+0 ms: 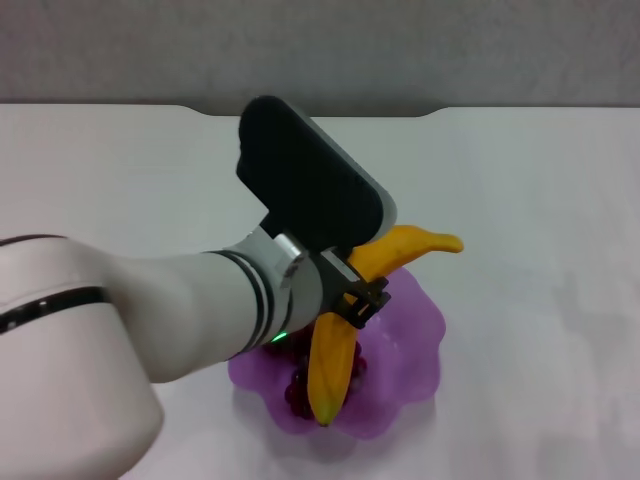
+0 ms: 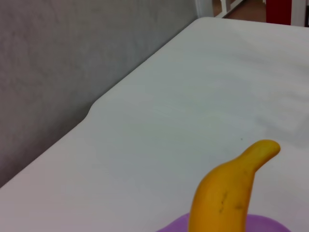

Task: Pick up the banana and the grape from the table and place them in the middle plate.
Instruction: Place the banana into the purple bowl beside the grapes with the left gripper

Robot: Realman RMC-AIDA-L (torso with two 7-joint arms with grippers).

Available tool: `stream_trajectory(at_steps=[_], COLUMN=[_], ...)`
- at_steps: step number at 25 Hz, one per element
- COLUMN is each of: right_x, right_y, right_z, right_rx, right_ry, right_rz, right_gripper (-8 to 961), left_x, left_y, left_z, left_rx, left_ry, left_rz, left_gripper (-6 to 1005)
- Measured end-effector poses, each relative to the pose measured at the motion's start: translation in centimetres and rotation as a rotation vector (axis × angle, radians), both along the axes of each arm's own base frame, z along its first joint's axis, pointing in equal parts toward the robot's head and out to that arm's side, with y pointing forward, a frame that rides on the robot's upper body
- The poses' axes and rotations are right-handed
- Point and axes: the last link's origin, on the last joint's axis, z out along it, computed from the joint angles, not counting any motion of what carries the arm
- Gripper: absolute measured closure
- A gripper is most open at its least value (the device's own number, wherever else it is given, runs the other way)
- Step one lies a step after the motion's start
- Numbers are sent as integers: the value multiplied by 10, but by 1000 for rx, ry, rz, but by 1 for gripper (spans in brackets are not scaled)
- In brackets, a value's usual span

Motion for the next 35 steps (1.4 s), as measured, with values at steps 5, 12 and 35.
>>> stream_trajectory(at_steps=[5, 12, 35], right_x=[-1, -1, 0], right_y=[1, 1, 1], right_z=[-1, -1, -3], right_rx=[-4, -4, -11], right_ry=[-2, -2, 4], right_rz=[4, 4, 1], right_gripper=[75, 75, 76], left_x=[-5, -8, -23], left_y=[9, 18, 35], left_z=[-11, -21, -14], left_rx=[-2, 10, 86], left_ry=[6, 23, 34], left_rz=[10, 23, 80], left_gripper=[501, 502, 217])
